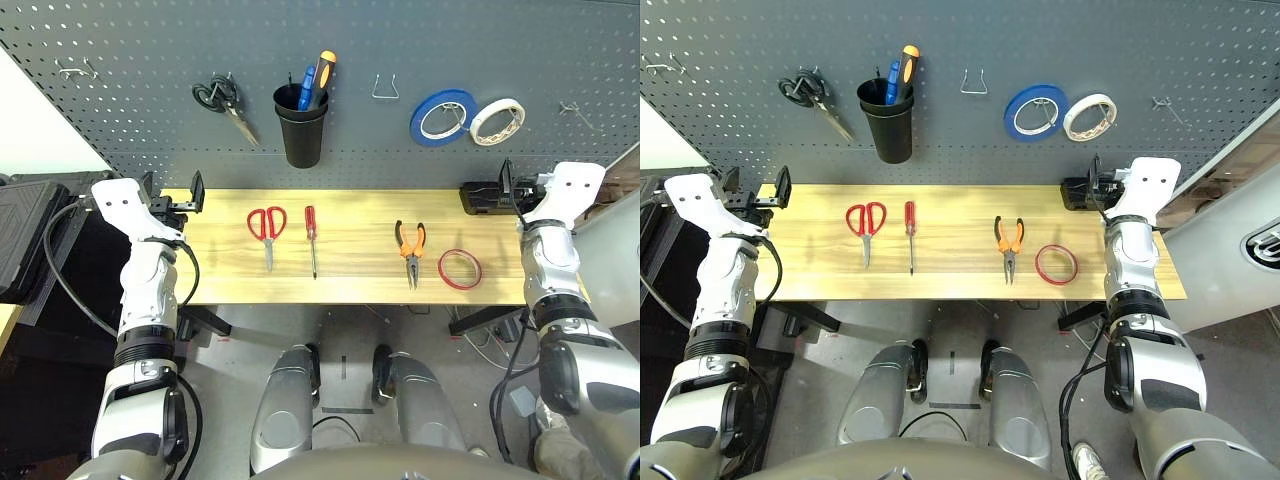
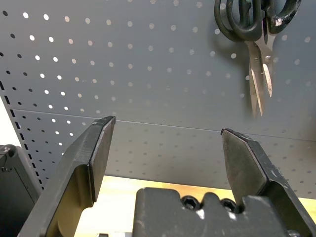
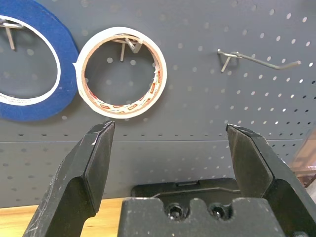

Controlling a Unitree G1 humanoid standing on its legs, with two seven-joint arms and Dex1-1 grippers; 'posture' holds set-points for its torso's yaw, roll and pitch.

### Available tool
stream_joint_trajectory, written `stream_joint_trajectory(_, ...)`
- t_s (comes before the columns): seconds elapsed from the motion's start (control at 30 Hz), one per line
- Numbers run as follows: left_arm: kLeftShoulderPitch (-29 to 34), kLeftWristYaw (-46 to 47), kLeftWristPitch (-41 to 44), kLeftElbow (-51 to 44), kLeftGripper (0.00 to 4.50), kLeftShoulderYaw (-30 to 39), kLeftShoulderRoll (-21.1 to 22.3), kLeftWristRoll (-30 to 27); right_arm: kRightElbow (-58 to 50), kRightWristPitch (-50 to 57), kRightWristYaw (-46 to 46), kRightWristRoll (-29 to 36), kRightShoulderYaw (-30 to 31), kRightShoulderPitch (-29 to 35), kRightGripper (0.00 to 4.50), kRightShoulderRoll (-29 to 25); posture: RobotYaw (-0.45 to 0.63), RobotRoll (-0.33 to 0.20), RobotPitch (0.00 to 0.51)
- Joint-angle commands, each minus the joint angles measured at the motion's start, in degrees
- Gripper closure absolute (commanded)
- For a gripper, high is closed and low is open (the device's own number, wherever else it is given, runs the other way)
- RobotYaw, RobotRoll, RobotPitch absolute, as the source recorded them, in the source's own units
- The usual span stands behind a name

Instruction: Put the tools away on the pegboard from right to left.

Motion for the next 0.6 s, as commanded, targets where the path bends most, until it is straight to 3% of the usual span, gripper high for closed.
stream_joint_trajectory(0.03, -0.3, -0.2, -0.2, 0.9, 0.03, -0.3, -0.6, 0.3, 1.0, -0.8, -0.4, 0.2, -0.6, 0.9, 0.0, 0.2, 0.2, 0.0, 0.132)
stream_joint_trajectory(0.33, 1.6, -2.8, 2.8, -3.1, 0.03, -2.0, -1.9, -0.5, -0.8, 5.9, 2.3, -0.8, 1.1, 1.0, 0.0, -2.1, 0.18, 0.0, 0.147)
stream_joint_trajectory(0.6, 7.2, -12.9, 12.5, -15.5, 0.03, -8.8, -2.4, -2.5, -2.1, 17.3, 14.2, -0.9, 3.1, 2.3, 0.0, -10.2, 0.15, 0.0, 0.165)
